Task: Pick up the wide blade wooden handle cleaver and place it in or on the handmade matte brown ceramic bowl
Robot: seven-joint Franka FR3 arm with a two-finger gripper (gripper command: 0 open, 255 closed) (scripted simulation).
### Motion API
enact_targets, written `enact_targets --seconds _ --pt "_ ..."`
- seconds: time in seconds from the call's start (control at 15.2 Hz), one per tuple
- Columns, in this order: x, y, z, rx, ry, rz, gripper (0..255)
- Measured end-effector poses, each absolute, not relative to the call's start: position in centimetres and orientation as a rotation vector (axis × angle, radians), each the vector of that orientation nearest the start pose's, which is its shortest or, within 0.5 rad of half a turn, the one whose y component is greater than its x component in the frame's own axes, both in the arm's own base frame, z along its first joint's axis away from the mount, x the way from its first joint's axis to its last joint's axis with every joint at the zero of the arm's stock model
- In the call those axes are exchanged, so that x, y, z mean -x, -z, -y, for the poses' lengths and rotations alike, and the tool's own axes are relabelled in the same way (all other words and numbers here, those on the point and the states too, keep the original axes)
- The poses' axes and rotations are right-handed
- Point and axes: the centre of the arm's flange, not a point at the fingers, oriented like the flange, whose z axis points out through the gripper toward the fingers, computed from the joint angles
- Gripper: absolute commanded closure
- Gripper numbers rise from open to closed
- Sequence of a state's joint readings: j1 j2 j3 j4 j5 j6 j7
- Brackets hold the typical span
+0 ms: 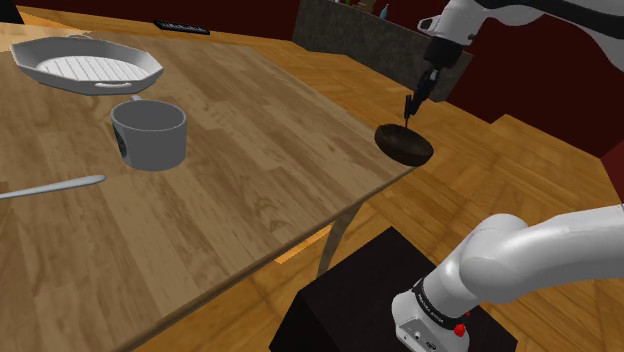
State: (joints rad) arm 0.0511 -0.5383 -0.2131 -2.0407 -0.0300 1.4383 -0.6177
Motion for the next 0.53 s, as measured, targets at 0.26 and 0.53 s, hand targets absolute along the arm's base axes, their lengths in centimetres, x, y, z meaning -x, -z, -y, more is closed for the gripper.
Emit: enact_targets --seconds 0.26,0.53 --pt "-36.2 -62.6 11.1 2.951 -0.062 0.733 255" --pt "-36.3 -60.6 11.1 2.952 -0.059 0.734 255"
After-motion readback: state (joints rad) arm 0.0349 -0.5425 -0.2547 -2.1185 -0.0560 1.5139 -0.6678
